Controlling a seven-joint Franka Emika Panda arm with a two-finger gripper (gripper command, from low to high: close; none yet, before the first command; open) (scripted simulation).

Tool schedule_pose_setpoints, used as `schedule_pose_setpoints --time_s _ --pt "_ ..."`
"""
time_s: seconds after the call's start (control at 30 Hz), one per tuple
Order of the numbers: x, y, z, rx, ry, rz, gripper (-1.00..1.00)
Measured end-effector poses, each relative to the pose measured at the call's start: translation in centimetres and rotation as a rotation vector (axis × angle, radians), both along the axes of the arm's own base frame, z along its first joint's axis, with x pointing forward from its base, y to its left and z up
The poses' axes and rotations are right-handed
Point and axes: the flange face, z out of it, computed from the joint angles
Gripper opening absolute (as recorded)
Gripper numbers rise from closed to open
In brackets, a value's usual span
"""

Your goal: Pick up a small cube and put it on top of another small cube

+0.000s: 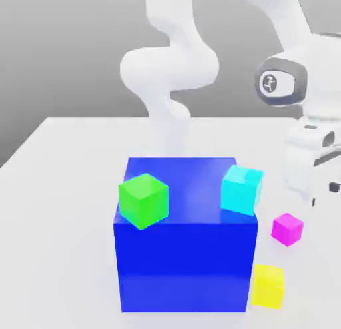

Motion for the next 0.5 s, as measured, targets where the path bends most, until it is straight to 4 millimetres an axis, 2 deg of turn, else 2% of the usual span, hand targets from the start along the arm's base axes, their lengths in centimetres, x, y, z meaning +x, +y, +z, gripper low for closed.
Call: schedule_pose_setpoints --time_s 0.03,0.1,0.3,0.33,0.5 --pt "-1.0 -0.6 -1.2 -0.011 0.023 -0.024 0.0" --pt "-1.1 -2.4 -2.7 -0.025 0.045 -0.12 0.0" --pt "-1.4 -2.6 -8.0 -0.027 0.055 -0.147 0.0" --pt "-1.5 -2.7 -8.9 -0.029 0.054 -0.146 -1.0" --pt "-1.5 -2.7 -8.8 -0.028 0.053 -0.146 -1.0"
